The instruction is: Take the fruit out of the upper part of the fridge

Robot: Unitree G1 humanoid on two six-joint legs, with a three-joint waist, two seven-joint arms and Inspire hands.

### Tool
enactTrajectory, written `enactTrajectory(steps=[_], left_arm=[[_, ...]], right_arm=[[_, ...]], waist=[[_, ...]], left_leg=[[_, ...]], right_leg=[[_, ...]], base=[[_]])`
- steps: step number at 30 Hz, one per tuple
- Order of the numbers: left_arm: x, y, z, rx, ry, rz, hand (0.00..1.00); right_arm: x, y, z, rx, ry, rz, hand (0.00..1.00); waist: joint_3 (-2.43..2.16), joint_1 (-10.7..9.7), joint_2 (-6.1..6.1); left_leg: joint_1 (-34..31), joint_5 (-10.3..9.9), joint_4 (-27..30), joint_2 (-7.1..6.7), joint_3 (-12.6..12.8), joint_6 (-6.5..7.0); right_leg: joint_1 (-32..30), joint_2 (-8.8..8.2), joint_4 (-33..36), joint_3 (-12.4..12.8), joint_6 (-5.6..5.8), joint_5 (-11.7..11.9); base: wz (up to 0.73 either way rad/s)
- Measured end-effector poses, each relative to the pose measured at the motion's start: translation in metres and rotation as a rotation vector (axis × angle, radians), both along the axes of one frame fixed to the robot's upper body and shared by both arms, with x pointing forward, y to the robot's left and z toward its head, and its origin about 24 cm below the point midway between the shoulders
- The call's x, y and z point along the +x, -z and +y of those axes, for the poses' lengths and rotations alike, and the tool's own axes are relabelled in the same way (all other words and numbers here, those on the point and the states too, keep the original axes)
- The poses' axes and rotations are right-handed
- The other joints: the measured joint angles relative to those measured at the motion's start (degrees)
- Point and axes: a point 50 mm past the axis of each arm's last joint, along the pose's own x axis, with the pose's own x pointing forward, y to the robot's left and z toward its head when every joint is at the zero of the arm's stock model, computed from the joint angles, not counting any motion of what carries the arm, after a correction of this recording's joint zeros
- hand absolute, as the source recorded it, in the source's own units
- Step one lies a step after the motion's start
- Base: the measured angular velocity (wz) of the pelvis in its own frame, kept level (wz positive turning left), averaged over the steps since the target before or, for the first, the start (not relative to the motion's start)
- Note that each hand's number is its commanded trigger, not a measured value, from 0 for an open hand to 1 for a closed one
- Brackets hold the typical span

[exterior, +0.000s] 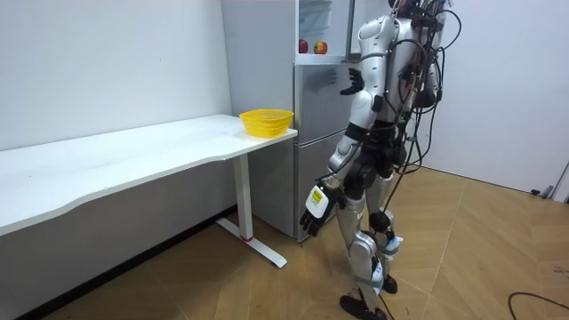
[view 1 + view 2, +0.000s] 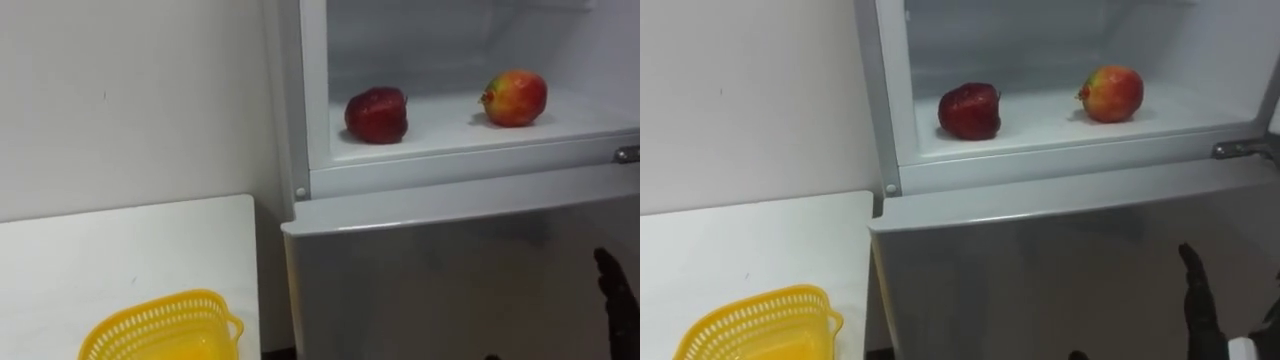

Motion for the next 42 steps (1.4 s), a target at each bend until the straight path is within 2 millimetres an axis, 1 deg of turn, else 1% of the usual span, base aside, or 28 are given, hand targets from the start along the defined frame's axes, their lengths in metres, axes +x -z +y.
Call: enactTrajectory(steps=[1, 3, 8, 9, 10, 11, 13, 14, 16, 17, 21, 22, 24, 27, 29, 31, 33, 34, 37, 38, 42], left_arm=[[0.001, 0.0, 0.0, -0.001, 0.002, -0.002, 0.0], [0.002, 0.0, 0.0, -0.003, 0.009, -0.002, 0.0], [0.001, 0.0, 0.002, -0.007, 0.025, 0.008, 0.0], [0.001, 0.0, 0.003, -0.009, 0.028, 0.012, 0.0], [0.001, 0.0, 0.004, -0.007, 0.037, 0.017, 0.0], [0.001, -0.001, 0.006, -0.002, 0.046, 0.02, 0.0], [0.001, -0.001, 0.009, 0.005, 0.053, 0.024, 0.0], [0.002, -0.002, 0.01, 0.008, 0.055, 0.023, 0.0], [0.004, -0.002, 0.011, 0.009, 0.054, 0.018, 0.0], [0.005, -0.002, 0.012, 0.01, 0.055, 0.016, 0.0], [0.007, -0.003, 0.013, 0.004, 0.061, 0.014, 0.0], [0.006, -0.003, 0.013, 0.007, 0.077, 0.018, 0.0], [0.006, -0.003, 0.013, 0.011, 0.096, 0.024, 0.0], [0.004, -0.002, 0.01, 0.017, 0.139, 0.046, 0.0], [0.004, -0.002, 0.011, 0.023, 0.144, 0.057, 0.0], [0.002, -0.001, 0.011, 0.025, 0.147, 0.073, 0.0], [0.001, -0.001, 0.011, 0.017, 0.167, 0.089, 0.0], [0.001, -0.001, 0.01, 0.013, 0.174, 0.093, 0.0], [-0.003, -0.001, 0.009, -0.004, 0.186, 0.115, 0.0], [-0.004, 0.0, 0.008, -0.007, 0.193, 0.125, 0.0], [-0.008, 0.0, 0.007, -0.02, 0.194, 0.151, 0.0]], right_arm=[[0.001, -0.003, 0.001, -0.003, -0.006, -0.015, 0.0], [0.004, -0.016, 0.006, -0.005, -0.031, -0.082, 0.0], [0.01, -0.029, 0.017, 0.002, -0.082, -0.156, 0.0], [0.011, -0.031, 0.019, 0.003, -0.089, -0.164, 0.0], [0.014, -0.035, 0.021, 0.005, -0.101, -0.185, 0.0], [0.017, -0.039, 0.021, 0.012, -0.105, -0.207, 0.0], [0.02, -0.043, 0.02, 0.009, -0.11, -0.231, 0.0], [0.023, -0.047, 0.02, -0.001, -0.115, -0.248, 0.0], [0.027, -0.054, 0.021, -0.015, -0.127, -0.278, 0.0], [0.03, -0.058, 0.02, -0.025, -0.125, -0.296, 0.0], [0.035, -0.07, 0.016, -0.051, -0.119, -0.346, 0.0], [0.037, -0.074, 0.015, -0.059, -0.121, -0.364, 0.0], [0.041, -0.079, 0.013, -0.037, -0.124, -0.387, 0.0], [0.05, -0.086, 0.008, -0.002, -0.119, -0.41, 0.0], [0.056, -0.091, 0.003, 0.027, -0.123, -0.423, 0.0], [0.06, -0.092, 0.001, 0.025, -0.126, -0.421, 0.0], [0.061, -0.094, -0.004, 0.012, -0.114, -0.416, 0.0], [0.061, -0.095, -0.005, 0.008, -0.111, -0.416, 0.0], [0.068, -0.101, -0.004, 0.011, -0.123, -0.43, 0.0], [0.072, -0.103, -0.005, 0.015, -0.122, -0.431, 0.0], [0.084, -0.107, -0.009, 0.003, -0.123, -0.418, 0.0]], waist=[[-0.05, 0.13, 0.09], [0.0, 0.33, 0.06], [0.11, 0.77, -0.31], [0.05, 0.82, -0.4], [0.09, 0.8, -0.62], [0.29, 0.82, -0.97], [0.21, 1.21, -1.35], [0.29, 1.52, -1.66], [0.43, 1.75, -1.9], [0.53, 1.73, -2.13], [0.51, 2.1, -2.4], [0.66, 1.96, -2.43], [0.68, 2.02, -2.47], [0.68, 2.19, -2.53], [0.66, 2.25, -2.8], [0.56, 2.39, -3.07], [0.46, 3.32, -3.45], [0.43, 3.47, -3.57], [0.59, 3.62, -4.21], [0.51, 3.6, -4.49], [0.63, 3.66, -4.83]], left_leg=[[0.01, 0.0, 0.0, 0.0, 0.01, 0.0], [0.08, 0.0, 0.0, 0.04, 0.01, 0.0], [-0.4, 0.0, -0.01, 0.1, -0.04, 0.0], [-0.6, 0.0, -0.01, 0.1, -0.04, 0.0], [-0.7, 0.01, -0.01, 0.09, -0.17, 0.02], [-0.73, 0.03, -0.01, 0.09, -0.4, 0.05], [-0.72, 0.04, -0.01, 0.12, -0.61, 0.06], [-0.75, 0.04, -0.01, 0.14, -0.69, 0.07], [-0.69, 0.04, -0.01, 0.19, -1.05, 0.06], [-0.57, 0.04, 0.0, 0.21, -1.69, 0.06], [-0.32, 0.04, 0.02, 0.39, -2.58, 0.06], [-0.22, 0.04, 0.02, 0.4, -3.47, 0.06], [-0.03, 0.04, 0.02, 0.55, -3.48, 0.06], [-0.06, 0.04, 0.05, 0.56, -4.57, 0.06], [-0.55, 0.04, 0.2, 0.52, -5.13, 0.06], [-0.66, 0.04, 0.31, 0.53, -5.35, 0.05], [-0.73, 0.05, 0.37, 0.53, -5.58, 0.05], [-0.76, 0.05, 0.4, 0.51, -5.62, 0.05], [-0.78, 0.05, 0.59, 0.41, -6.45, 0.06], [-0.75, 0.05, 0.71, 0.41, -6.47, 0.06], [-0.63, 0.05, 1.25, 0.23, -7.68, 0.06]], right_leg=[[-0.03, 0.01, 0.06, 0.03, -0.01, 0.0], [-0.07, 0.05, 0.27, 0.02, -0.01, 0.0], [-0.32, 0.08, 0.54, -0.02, -0.01, 0.0], [-0.58, 0.08, 0.6, -0.02, -0.01, 0.0], [-0.88, 0.1, 0.64, -0.05, -0.03, 0.01], [-0.91, 0.1, 0.61, -0.16, -0.07, 0.04], [-0.76, 0.1, 0.54, -0.35, -0.09, 0.06], [-0.72, 0.1, 0.51, -0.46, -0.11, 0.07], [-0.21, 0.12, 0.42, -0.68, -0.17, 0.14], [0.34, 0.11, -0.21, -1.2, -0.2, 0.29], [1.64, 0.06, -1.39, -2.93, -0.3, 0.67], [2.06, -0.03, -1.48, -3.8, -0.31, 0.68], [2.36, 0.0, -1.48, -4.56, -0.31, 0.68], [2.82, -0.03, -1.84, -5.41, -0.31, 0.68], [2.88, -0.16, -2.27, -6.4, -0.32, 0.68], [2.87, -0.16, -2.28, -6.52, -0.32, 0.69], [2.86, -0.2, -2.28, -6.76, -0.33, 0.68], [2.87, -0.23, -2.27, -6.82, -0.33, 0.68], [3.06, -0.31, -2.28, -7.22, -0.33, 0.69], [3.22, -0.31, -2.28, -7.25, -0.34, 0.69], [4.11, -0.42, -2.4, -8.0, -0.35, 0.7]], base=[[0.0], [0.0], [0.0], [0.0], [0.0], [0.05], [0.05], [0.04], [0.08], [0.2], [0.17], [0.22], [0.14], [0.14], [0.15], [0.07], [0.03], [0.05], [0.08], [0.05], [0.13]])
